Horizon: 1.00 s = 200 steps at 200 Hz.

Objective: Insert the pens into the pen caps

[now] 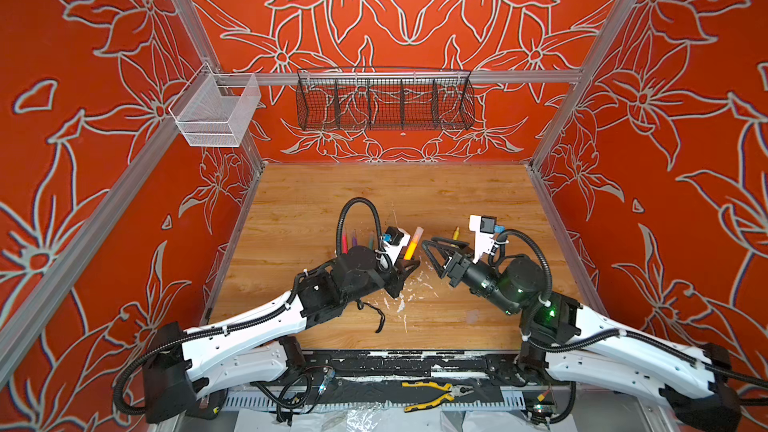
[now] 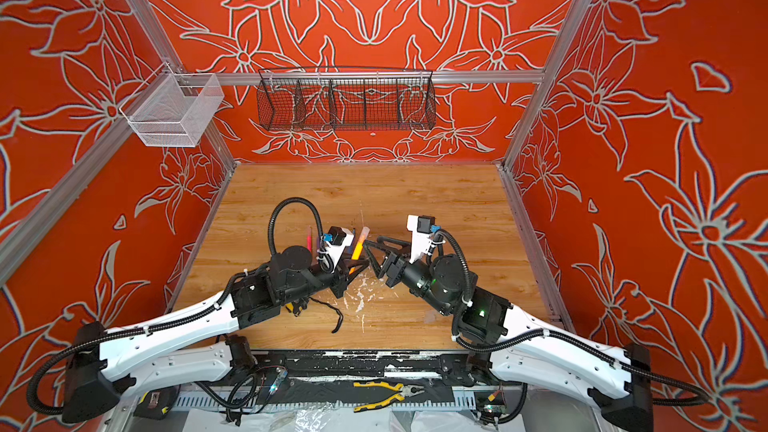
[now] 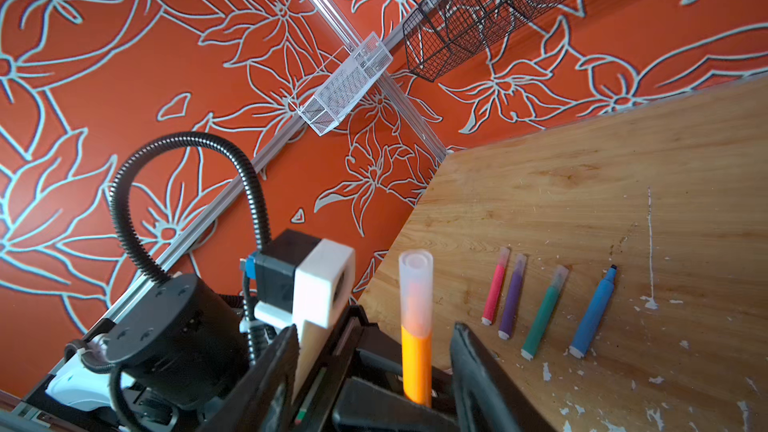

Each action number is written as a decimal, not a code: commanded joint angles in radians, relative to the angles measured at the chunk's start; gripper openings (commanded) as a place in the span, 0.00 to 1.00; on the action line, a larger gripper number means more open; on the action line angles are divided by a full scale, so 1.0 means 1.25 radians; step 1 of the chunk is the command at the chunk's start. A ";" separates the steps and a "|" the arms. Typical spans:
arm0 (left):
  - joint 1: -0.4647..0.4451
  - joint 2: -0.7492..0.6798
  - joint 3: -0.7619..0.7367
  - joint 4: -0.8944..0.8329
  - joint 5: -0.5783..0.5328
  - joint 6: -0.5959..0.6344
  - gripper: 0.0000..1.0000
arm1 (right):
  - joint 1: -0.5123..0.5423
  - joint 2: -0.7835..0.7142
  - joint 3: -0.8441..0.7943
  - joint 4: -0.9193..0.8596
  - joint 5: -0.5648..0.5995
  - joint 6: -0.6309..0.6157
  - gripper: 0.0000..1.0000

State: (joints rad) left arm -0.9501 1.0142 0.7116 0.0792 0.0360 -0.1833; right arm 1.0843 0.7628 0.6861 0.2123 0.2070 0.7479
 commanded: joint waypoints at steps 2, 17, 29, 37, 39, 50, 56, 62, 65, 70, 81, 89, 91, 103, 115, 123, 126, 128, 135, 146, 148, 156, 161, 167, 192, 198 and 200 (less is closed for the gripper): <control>-0.003 -0.008 -0.028 0.050 0.050 0.079 0.00 | 0.003 0.007 0.005 -0.022 0.047 -0.001 0.60; -0.003 -0.015 -0.040 0.052 0.042 0.090 0.00 | 0.003 0.026 0.022 -0.030 0.055 -0.004 0.58; -0.003 -0.015 -0.047 0.055 0.042 0.094 0.00 | 0.002 0.043 0.036 -0.039 0.059 -0.004 0.57; -0.003 -0.015 -0.052 0.060 0.043 0.096 0.00 | 0.003 0.052 0.044 -0.045 0.062 -0.003 0.56; -0.003 -0.015 -0.053 0.062 0.043 0.096 0.00 | 0.003 0.055 0.046 -0.046 0.063 -0.002 0.55; -0.003 -0.015 -0.055 0.065 0.046 0.098 0.00 | 0.002 0.064 0.053 -0.048 0.071 0.000 0.55; -0.003 -0.015 -0.054 0.066 0.048 0.099 0.00 | 0.002 0.068 0.054 -0.048 0.074 0.001 0.54; -0.003 -0.015 -0.054 0.066 0.050 0.101 0.00 | 0.002 0.074 0.054 -0.047 0.076 0.002 0.54; -0.003 -0.015 -0.053 0.066 0.051 0.101 0.00 | 0.003 0.076 0.055 -0.047 0.078 0.002 0.53; -0.003 -0.015 -0.054 0.064 0.051 0.103 0.00 | 0.003 0.081 0.055 -0.045 0.078 0.002 0.53; -0.003 -0.015 -0.054 0.065 0.051 0.106 0.00 | 0.002 0.090 0.053 -0.038 0.081 0.001 0.50; -0.003 -0.015 -0.053 0.065 0.049 0.107 0.00 | 0.003 0.100 0.053 -0.035 0.084 0.004 0.48; -0.003 -0.015 -0.053 0.064 0.049 0.107 0.00 | 0.003 0.101 0.052 -0.035 0.085 0.004 0.48; -0.003 -0.015 -0.051 0.062 0.046 0.106 0.00 | 0.003 0.111 0.055 -0.035 0.090 0.006 0.44; -0.003 -0.015 -0.052 0.062 0.047 0.107 0.00 | 0.003 0.120 0.062 -0.035 0.086 0.001 0.36; -0.003 -0.042 -0.053 0.064 0.047 0.107 0.00 | 0.002 0.126 0.067 -0.038 0.084 -0.001 0.31; -0.003 -0.042 -0.053 0.065 0.047 0.106 0.00 | 0.002 0.127 0.069 -0.040 0.083 -0.001 0.29; -0.003 -0.043 -0.052 0.065 0.046 0.106 0.00 | 0.003 0.128 0.071 -0.042 0.082 -0.001 0.28; -0.003 -0.042 -0.051 0.067 0.045 0.105 0.00 | 0.003 0.132 0.075 -0.047 0.080 0.000 0.24; -0.003 -0.039 -0.045 0.063 0.044 0.105 0.00 | 0.003 0.138 0.080 -0.051 0.073 0.002 0.18; -0.003 -0.039 -0.042 0.061 0.044 0.106 0.00 | 0.003 0.139 0.080 -0.051 0.072 0.003 0.17; -0.003 -0.034 -0.036 0.056 0.040 0.107 0.00 | 0.003 0.143 0.078 -0.049 0.064 0.005 0.13; -0.003 -0.030 -0.030 0.054 0.032 0.107 0.00 | 0.003 0.148 0.076 -0.045 0.058 0.004 0.12; -0.003 -0.028 -0.023 0.051 0.019 0.106 0.00 | 0.003 0.151 0.073 -0.040 0.052 0.004 0.09; -0.003 0.025 0.022 0.044 -0.039 0.100 0.00 | 0.004 0.168 0.055 -0.014 0.039 0.012 0.02; -0.002 0.034 0.038 0.042 -0.053 0.099 0.00 | 0.004 0.171 0.051 -0.010 0.036 0.013 0.01; -0.002 0.037 0.042 0.043 -0.058 0.098 0.00 | 0.004 0.173 0.051 -0.009 0.035 0.014 0.02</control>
State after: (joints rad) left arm -0.9501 1.0210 0.6834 0.0906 0.0326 -0.0704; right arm 1.0813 0.9539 0.7601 0.1825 0.2886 0.7448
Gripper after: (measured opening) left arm 0.153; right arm 0.170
